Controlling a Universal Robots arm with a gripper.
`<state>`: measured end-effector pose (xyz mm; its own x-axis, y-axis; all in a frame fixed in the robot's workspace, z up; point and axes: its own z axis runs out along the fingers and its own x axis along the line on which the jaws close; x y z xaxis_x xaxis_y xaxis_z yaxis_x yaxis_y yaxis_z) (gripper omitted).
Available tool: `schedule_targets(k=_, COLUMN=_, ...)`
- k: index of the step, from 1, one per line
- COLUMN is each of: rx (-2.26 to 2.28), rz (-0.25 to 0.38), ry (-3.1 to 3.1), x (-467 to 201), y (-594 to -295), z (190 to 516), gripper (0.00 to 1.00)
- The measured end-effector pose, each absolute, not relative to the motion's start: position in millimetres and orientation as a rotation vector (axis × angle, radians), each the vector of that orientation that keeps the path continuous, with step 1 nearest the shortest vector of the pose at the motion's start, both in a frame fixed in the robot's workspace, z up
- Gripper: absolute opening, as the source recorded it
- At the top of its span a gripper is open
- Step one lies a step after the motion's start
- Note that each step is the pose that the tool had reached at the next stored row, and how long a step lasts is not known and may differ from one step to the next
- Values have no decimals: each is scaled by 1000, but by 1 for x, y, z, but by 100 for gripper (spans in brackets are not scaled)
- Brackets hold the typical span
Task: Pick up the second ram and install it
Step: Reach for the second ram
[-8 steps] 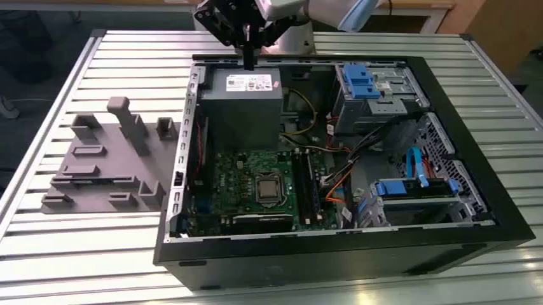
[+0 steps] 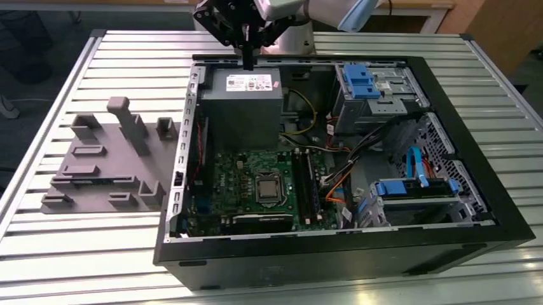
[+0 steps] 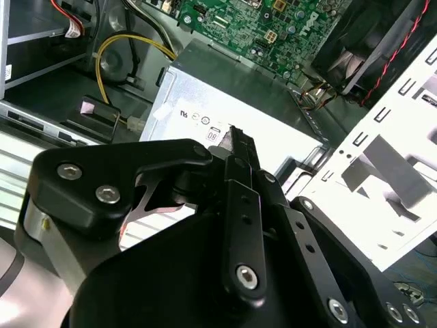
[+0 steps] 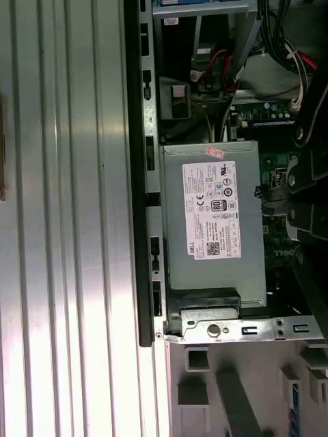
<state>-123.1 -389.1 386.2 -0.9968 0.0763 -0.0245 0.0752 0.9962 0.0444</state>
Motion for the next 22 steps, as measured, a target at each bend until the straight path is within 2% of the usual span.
schedule_targets(k=22, rx=118, rz=68, ry=3112, x=-134, y=-389, z=386, gripper=11)
